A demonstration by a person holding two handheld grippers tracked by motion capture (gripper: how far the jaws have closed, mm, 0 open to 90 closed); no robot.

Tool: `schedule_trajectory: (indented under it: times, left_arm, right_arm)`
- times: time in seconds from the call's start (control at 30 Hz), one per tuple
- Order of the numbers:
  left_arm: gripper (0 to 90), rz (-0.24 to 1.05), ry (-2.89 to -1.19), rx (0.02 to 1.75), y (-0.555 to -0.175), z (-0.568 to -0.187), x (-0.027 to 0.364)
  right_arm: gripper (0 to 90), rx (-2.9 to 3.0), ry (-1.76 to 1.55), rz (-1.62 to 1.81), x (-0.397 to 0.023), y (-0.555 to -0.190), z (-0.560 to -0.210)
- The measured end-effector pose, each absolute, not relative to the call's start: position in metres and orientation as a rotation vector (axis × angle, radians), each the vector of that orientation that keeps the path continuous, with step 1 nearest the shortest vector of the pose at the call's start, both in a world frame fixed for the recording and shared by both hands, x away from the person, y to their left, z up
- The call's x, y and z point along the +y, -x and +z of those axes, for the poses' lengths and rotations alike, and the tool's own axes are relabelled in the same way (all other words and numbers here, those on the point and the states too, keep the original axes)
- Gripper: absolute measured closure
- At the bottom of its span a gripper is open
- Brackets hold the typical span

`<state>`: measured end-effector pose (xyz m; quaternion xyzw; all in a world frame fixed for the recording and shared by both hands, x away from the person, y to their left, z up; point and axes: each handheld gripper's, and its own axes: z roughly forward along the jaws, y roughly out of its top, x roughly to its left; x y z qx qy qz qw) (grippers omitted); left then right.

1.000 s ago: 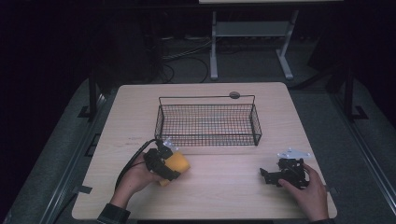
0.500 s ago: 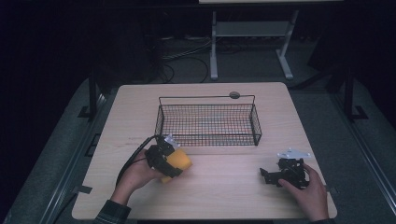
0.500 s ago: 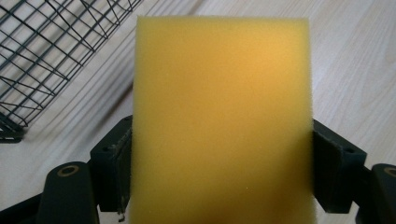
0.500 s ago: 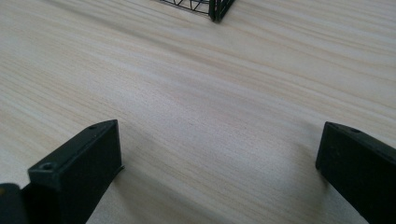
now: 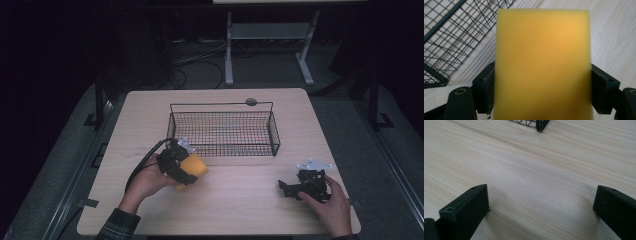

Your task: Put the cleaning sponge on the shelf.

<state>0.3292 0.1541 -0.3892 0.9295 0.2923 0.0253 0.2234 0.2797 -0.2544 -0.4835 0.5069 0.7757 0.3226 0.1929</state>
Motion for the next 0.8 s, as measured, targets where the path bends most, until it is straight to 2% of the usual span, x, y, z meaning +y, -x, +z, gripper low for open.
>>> schedule_trajectory:
  times: [0.8]
  left_arm:
    - [22.3,0.076,-2.543,0.774,-0.350,-0.358,0.144]
  right_arm:
    - [0.0,2.177,-1.419,0.904,-0.255,-0.280,-0.484]
